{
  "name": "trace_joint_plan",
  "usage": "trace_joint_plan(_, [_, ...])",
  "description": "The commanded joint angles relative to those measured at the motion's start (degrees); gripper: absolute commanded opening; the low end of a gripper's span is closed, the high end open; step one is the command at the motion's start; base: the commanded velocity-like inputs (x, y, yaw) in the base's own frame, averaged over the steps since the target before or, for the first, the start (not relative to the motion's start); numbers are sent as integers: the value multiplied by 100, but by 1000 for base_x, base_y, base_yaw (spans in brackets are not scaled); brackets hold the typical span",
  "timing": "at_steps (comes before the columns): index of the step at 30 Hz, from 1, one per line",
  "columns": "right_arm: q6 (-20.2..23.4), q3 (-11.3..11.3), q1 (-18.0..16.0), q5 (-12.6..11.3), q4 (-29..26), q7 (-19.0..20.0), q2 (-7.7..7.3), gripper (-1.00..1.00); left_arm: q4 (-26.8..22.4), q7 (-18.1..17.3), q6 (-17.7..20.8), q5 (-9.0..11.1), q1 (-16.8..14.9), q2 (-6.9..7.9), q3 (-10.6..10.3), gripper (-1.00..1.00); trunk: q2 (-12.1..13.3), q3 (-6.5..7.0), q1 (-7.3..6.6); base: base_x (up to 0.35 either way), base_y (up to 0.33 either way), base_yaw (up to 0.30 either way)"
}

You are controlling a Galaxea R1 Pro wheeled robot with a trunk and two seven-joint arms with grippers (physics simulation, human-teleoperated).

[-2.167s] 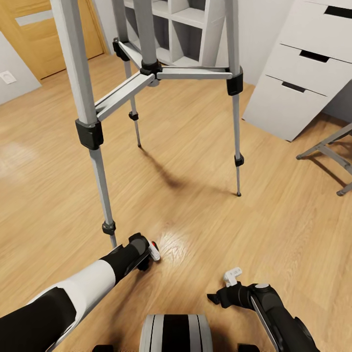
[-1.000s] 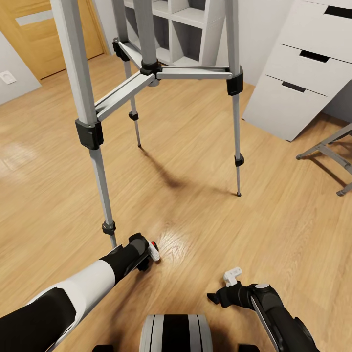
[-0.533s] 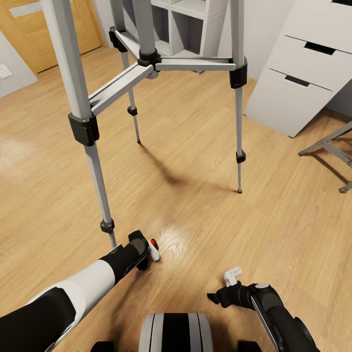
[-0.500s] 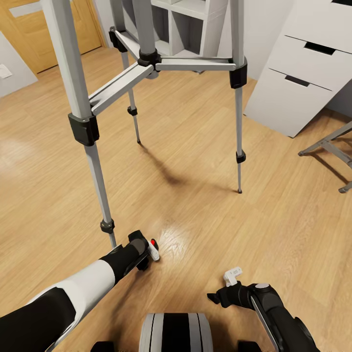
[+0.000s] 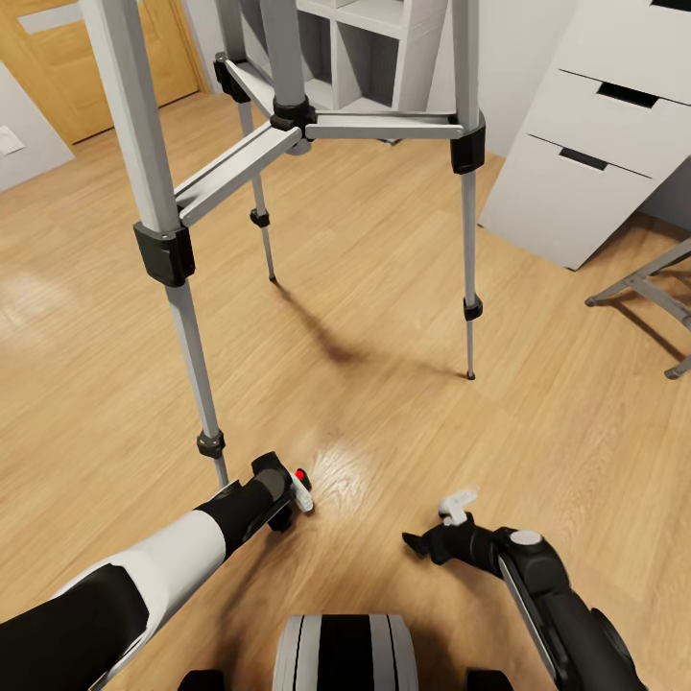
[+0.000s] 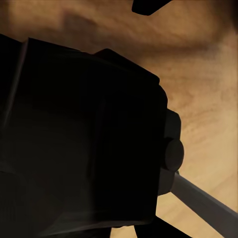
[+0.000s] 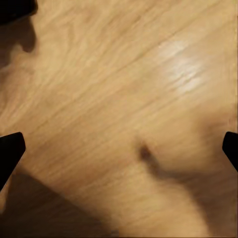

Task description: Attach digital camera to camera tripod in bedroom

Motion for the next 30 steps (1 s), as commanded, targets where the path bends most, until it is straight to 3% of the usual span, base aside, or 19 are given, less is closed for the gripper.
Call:
trace_joint_plan(1, [41,-13,53,61,-182,44,-1,100,-6,-37,19,-16,-7,3,-30,100,-1,-4,-1,0,0,0])
trace_joint_plan(9, [127,-161,244,51,-739,42,7,100,-6,-37,15,-16,-10,1,-28,100,-1,-4,-1,0,0,0])
trace_joint_plan(30, [149,-207,310,55,-896,41,13,100,-10,-13,14,-16,-12,3,-22,100,-1,-4,-1,0,0,0])
